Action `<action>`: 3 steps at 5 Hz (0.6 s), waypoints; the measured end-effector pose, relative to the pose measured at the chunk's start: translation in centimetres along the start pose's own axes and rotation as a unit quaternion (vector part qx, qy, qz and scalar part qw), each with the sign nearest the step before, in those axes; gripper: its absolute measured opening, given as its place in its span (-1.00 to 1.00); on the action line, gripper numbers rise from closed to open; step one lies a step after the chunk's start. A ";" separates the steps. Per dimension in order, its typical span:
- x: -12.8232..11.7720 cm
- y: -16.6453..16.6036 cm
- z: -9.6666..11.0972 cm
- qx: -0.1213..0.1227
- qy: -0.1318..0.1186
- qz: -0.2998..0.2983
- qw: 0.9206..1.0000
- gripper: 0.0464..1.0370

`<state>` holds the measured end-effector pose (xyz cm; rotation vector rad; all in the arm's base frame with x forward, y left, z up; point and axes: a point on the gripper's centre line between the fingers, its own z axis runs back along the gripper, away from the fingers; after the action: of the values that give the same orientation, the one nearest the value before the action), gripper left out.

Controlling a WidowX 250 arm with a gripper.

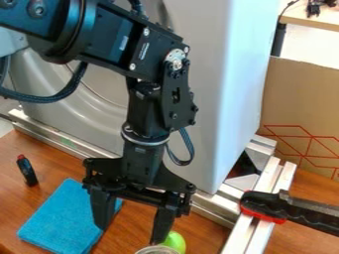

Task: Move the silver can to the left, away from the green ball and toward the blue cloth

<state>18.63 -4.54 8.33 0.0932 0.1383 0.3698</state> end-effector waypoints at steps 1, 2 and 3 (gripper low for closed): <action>-0.2 -0.1 -0.3 0.005 0.007 0.001 1.000 0.92; -2.2 -3.2 -0.7 0.015 -0.007 -0.034 0.999 0.92; -2.9 -4.7 -0.8 0.024 -0.012 -0.041 0.999 0.92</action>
<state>17.51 -9.90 7.33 0.1391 0.1268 0.2825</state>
